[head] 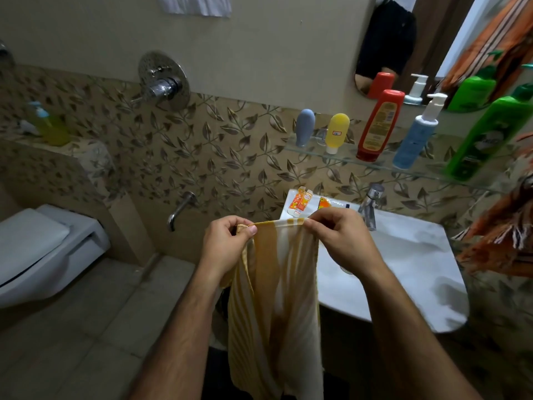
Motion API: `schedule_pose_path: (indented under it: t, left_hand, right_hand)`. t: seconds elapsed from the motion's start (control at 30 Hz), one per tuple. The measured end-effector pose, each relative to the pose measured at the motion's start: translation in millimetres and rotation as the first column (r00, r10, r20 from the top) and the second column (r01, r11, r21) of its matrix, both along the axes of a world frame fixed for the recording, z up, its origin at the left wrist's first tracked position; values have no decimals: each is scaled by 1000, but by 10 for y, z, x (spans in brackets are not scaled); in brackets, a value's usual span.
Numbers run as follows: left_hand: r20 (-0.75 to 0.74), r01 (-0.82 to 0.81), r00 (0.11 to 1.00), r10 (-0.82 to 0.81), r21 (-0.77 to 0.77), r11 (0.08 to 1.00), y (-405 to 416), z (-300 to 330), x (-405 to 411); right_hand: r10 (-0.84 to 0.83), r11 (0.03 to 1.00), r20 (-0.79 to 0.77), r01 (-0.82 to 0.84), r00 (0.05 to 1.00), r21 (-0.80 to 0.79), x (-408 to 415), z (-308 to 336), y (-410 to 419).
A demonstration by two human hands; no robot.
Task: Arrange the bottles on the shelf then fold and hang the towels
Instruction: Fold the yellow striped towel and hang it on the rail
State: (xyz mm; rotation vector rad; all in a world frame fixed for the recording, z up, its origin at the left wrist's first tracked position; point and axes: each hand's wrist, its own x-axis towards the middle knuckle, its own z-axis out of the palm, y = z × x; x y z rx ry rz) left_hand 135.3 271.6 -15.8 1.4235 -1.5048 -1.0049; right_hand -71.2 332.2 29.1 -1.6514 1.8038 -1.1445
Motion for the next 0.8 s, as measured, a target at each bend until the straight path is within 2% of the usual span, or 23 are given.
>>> schedule_pose_path:
  t: [0.1, 0.17, 0.23, 0.33, 0.43, 0.57, 0.63, 0.7, 0.8]
  left_hand:
    - [11, -56, 998, 56, -52, 997, -7, 31, 16]
    - [7, -117, 993, 118, -76, 990, -26, 65, 29]
    - [9, -145, 989, 146, -82, 986, -52, 92, 56]
    - [14, -123, 992, 125, -69, 990, -53, 70, 57]
    - [-15, -67, 998, 67, -7, 998, -49, 17, 34]
    - [-199, -10, 980, 21, 56, 998, 58, -49, -33]
    - [-276, 30, 961, -26, 10, 1000, 146, -81, -99]
    - [-311, 127, 942, -127, -21, 992, 196, -99, -150]
    - [-341, 272, 903, -262, -21, 962, 201, -94, -161]
  right_hand:
    - [75, 997, 158, -76, 985, 0, 20, -71, 18]
    - [207, 970, 247, -232, 947, 76, 25, -82, 47]
    - [300, 919, 271, -354, 915, 176, 6, -61, 66]
    - [276, 910, 301, -349, 913, 226, -52, -19, 60]
    - [131, 975, 276, -174, 952, 139, -65, -25, 15]
    - [5, 999, 103, -10, 995, 45, 59, -115, -83]
    - [37, 998, 48, -39, 998, 49, 137, -170, -125]
    - [144, 984, 14, -144, 990, 102, 194, -223, -148]
    - [268, 953, 26, -269, 963, 137, 221, -264, -158]
